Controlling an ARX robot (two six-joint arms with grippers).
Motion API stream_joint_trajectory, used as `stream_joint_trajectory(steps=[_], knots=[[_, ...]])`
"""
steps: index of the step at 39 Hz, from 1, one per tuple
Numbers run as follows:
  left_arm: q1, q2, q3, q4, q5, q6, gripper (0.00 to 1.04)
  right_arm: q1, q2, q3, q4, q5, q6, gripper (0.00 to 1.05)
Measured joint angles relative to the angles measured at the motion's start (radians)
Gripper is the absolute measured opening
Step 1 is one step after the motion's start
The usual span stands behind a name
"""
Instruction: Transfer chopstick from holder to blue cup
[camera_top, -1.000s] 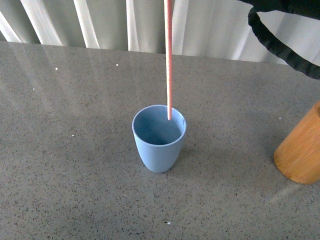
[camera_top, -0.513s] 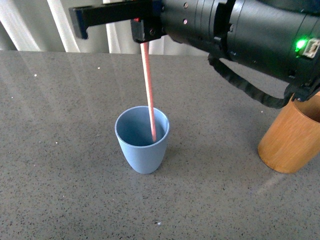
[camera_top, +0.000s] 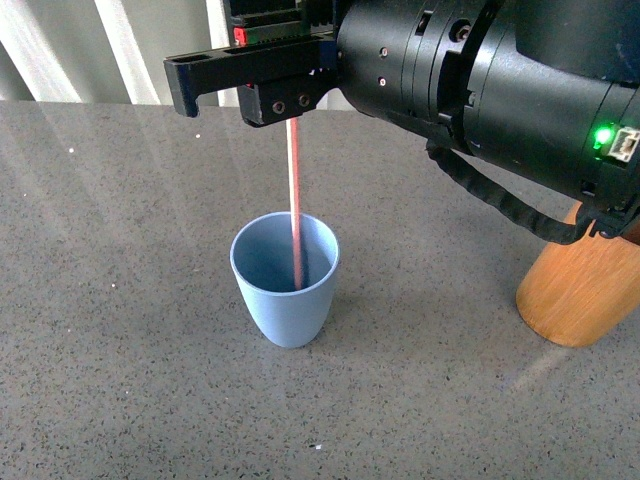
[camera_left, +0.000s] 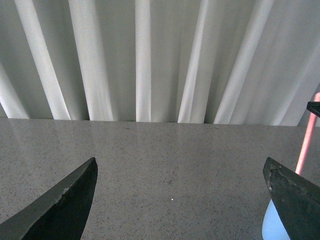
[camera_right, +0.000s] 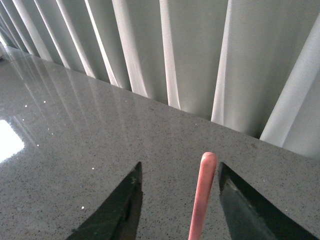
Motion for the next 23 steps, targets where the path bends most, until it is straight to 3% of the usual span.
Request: stream_joint_trajectory(steps=[4,10,19,23], knots=[[0.000,0.000,0.000,0.000,0.000,0.000,0.98,-0.003,-0.016,-0.003,0.000,0.000,0.000,0.62],[0.000,0.000,0.000,0.000,0.000,0.000,0.98,-0.031,-0.111,-0.015,-0.024,0.008,0.000,0.95],[0.000,0.000,0.000,0.000,0.000,0.000,0.98,-0.104,-0.237,-0.044,-0.063,0.030,-0.012,0.95],[0.000,0.000,0.000,0.000,0.000,0.000,0.98,-0.146,-0.315,-0.079,-0.093,0.087,-0.033,0.95]])
